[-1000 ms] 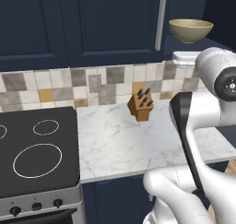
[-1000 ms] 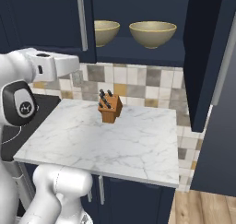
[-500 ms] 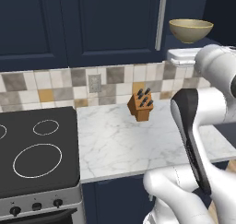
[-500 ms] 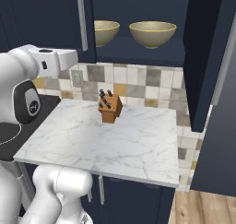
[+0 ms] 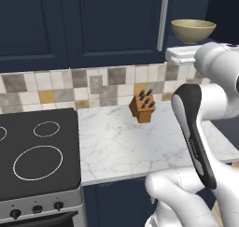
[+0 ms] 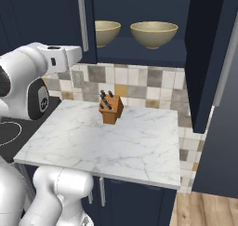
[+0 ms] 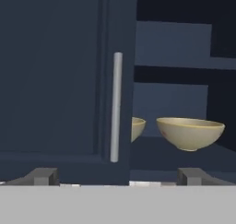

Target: Move the bowls from the cabinet to the plates on the dining table.

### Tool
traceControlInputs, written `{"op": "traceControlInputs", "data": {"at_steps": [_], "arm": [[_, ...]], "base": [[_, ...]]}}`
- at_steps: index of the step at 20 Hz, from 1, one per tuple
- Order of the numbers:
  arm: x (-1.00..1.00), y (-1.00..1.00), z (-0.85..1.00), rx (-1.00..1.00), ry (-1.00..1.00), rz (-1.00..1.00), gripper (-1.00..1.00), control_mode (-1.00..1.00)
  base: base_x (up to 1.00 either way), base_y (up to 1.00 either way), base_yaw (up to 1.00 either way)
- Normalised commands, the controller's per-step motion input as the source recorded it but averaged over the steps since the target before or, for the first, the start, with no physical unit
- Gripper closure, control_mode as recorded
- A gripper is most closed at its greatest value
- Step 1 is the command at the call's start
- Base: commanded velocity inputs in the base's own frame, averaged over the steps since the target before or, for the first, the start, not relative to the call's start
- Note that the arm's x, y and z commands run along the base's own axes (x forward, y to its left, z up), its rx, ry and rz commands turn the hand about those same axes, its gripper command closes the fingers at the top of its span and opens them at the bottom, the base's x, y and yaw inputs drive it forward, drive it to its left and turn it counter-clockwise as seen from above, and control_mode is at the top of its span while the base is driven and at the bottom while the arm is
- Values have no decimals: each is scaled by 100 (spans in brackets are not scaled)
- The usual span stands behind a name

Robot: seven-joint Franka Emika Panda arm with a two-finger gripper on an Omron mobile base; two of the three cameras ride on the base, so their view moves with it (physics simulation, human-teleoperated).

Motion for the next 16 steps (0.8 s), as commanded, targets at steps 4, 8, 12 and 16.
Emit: {"op": "traceControlInputs", "data": {"at_steps": [4,8,12,16], "arm": [[33,2,7,2,0,5,-100,-100],[36,3,7,2,0,5,-100,-100],[41,5,6,2,0,4,-100,-100],[45,4,5,2,0,2,-100,-100]], "base": [[0,0,0],[0,0,0],[0,0,0],[0,0,0]]}}
